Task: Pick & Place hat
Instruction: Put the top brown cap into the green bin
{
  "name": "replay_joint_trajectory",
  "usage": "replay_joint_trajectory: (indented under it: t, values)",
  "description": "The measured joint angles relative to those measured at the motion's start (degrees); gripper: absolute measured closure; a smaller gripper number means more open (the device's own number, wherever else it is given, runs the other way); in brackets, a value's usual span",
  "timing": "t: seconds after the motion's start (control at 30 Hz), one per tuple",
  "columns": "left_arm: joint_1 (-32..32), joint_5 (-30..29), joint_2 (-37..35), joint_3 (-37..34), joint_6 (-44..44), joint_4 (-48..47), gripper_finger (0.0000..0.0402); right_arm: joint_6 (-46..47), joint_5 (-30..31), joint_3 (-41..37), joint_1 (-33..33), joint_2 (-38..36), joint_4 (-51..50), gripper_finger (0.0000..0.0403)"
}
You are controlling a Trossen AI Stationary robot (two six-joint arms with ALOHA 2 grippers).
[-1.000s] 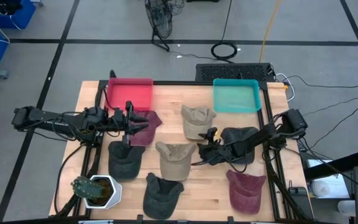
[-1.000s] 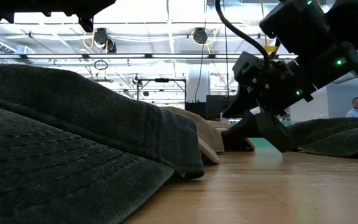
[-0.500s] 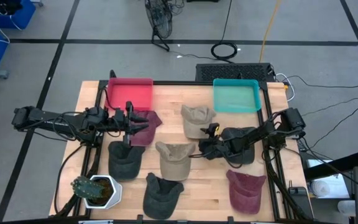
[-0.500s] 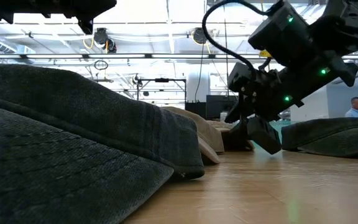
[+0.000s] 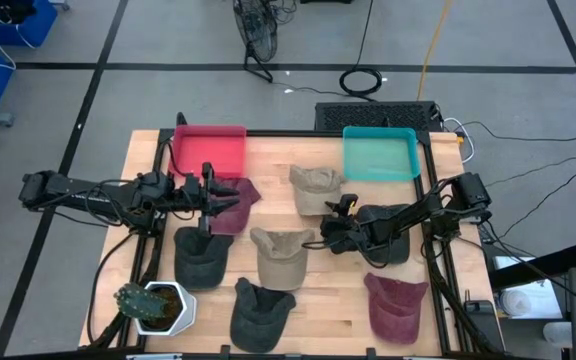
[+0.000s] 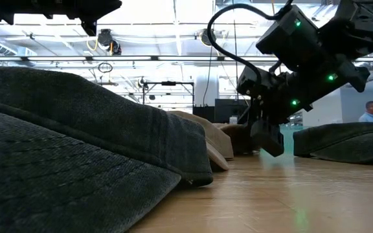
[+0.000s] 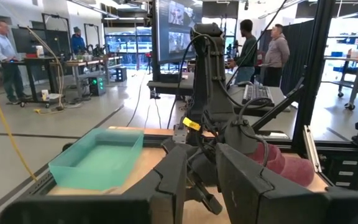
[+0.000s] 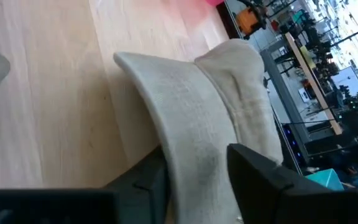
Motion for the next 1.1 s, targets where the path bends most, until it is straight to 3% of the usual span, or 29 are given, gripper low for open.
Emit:
replay_joint_trajectory:
  t: [0.23, 0.57, 0.8, 1.1]
  values:
    - [0.0, 0.0, 0.0, 0.0, 0.0, 0.0, 0.0311, -3.0, 3.4, 0.0, 0.2, -0.1, 1.2, 0.0389]
    - [0.0, 0.0, 0.0, 0.0, 0.0, -0.1, 0.0311, -21.2, 9.9, 0.0, 2.4, -3.9, 14.2, 0.0396]
    - [0.0, 0.0, 0.0, 0.0, 0.0, -0.1, 0.0311, -35.2, 12.7, -0.1, 1.5, -16.1, 18.1, 0.0398]
    - [0.0, 0.0, 0.0, 0.0, 0.0, -0.1, 0.0311, -52.7, 25.3, -0.2, 2.0, -33.3, 13.9, 0.0398]
